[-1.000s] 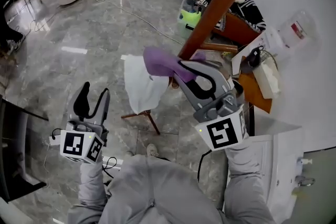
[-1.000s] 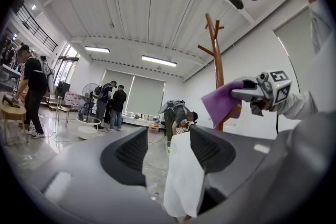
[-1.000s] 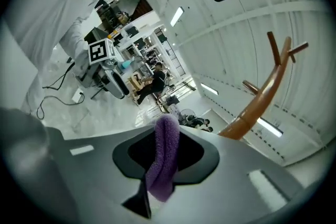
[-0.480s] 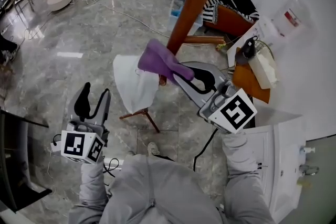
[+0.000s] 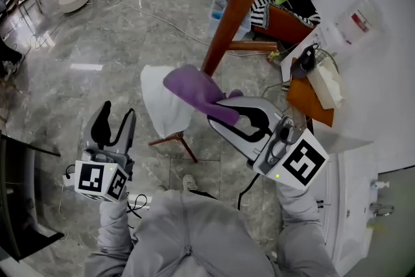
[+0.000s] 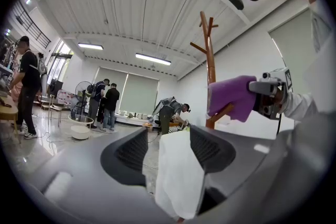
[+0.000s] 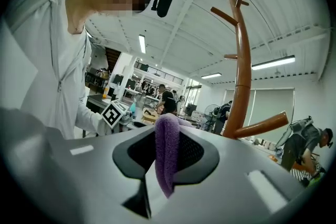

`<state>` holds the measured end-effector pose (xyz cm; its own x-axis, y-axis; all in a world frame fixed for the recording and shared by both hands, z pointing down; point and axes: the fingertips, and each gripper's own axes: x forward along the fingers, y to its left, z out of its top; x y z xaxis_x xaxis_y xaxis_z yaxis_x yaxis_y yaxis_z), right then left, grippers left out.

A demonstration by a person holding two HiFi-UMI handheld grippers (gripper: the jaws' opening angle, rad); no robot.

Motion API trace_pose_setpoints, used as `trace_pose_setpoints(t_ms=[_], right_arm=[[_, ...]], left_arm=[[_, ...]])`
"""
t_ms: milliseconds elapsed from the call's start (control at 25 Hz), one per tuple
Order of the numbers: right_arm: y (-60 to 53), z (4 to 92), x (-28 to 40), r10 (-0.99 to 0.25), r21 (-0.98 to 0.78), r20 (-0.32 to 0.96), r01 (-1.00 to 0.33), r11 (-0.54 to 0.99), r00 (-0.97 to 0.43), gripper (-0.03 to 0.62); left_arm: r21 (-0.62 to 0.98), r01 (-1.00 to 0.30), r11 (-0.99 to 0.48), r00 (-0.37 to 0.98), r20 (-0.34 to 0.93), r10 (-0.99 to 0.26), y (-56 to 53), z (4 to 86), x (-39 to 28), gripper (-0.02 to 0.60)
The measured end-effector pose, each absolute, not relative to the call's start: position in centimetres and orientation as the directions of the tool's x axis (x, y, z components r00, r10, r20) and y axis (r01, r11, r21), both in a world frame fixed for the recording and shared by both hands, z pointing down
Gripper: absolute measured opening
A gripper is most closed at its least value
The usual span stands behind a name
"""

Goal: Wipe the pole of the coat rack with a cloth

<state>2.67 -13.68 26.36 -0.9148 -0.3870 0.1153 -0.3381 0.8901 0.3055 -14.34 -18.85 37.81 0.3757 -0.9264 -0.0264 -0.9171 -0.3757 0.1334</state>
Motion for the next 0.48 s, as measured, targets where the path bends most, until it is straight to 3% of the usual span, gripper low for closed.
trace_pose_setpoints(t_ms=[480], right_arm=[[-8.8,24.5,3.6,-0.369,0.338,0.081,-0.323,0.884,-0.926,0.063]], left_arm=[[0.135,-0.907,-0.399,0.398,-0.036,-0.917,-19.0,37.4,-13.8,0.272]])
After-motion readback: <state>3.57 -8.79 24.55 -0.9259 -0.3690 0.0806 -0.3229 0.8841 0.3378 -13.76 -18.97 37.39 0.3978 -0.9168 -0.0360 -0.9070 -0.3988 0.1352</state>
